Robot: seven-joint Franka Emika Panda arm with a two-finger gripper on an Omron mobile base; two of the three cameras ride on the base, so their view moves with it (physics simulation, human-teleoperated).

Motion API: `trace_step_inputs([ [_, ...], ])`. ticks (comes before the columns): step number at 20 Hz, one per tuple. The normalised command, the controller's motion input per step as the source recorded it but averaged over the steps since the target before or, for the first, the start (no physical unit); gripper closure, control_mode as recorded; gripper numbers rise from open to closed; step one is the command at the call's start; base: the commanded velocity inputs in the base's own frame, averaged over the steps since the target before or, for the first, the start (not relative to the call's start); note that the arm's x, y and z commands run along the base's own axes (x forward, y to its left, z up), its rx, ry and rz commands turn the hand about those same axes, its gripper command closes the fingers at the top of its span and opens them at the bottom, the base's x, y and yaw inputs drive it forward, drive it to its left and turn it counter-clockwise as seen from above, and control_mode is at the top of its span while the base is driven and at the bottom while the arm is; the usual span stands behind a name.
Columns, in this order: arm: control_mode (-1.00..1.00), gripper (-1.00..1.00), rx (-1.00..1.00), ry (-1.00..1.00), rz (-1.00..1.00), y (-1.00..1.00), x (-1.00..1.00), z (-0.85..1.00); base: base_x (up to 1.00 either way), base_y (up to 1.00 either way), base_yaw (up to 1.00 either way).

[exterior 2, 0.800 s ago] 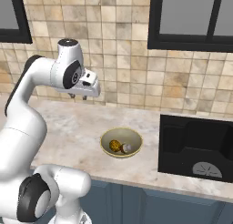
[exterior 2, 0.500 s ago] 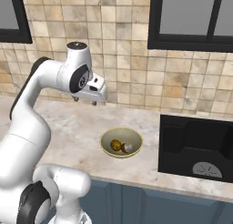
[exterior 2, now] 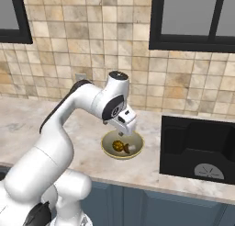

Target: Dump the mushroom and lemon from the bowl so the bowl can be washed. Place the bowl in the sink after clearing the leftovers.

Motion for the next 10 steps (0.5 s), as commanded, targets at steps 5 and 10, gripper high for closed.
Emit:
trace_step_inputs([
  [5, -1.00, -1.00, 0.19, 0.19, -0.28, -0.94, 0.51, -0.94, 0.00, 0.00, 0.00],
  [10, -1.00, -1.00, 0.03, 0.18, -0.26, -0.20, 0.39, -0.83, 0.00, 0.00, 0.00],
])
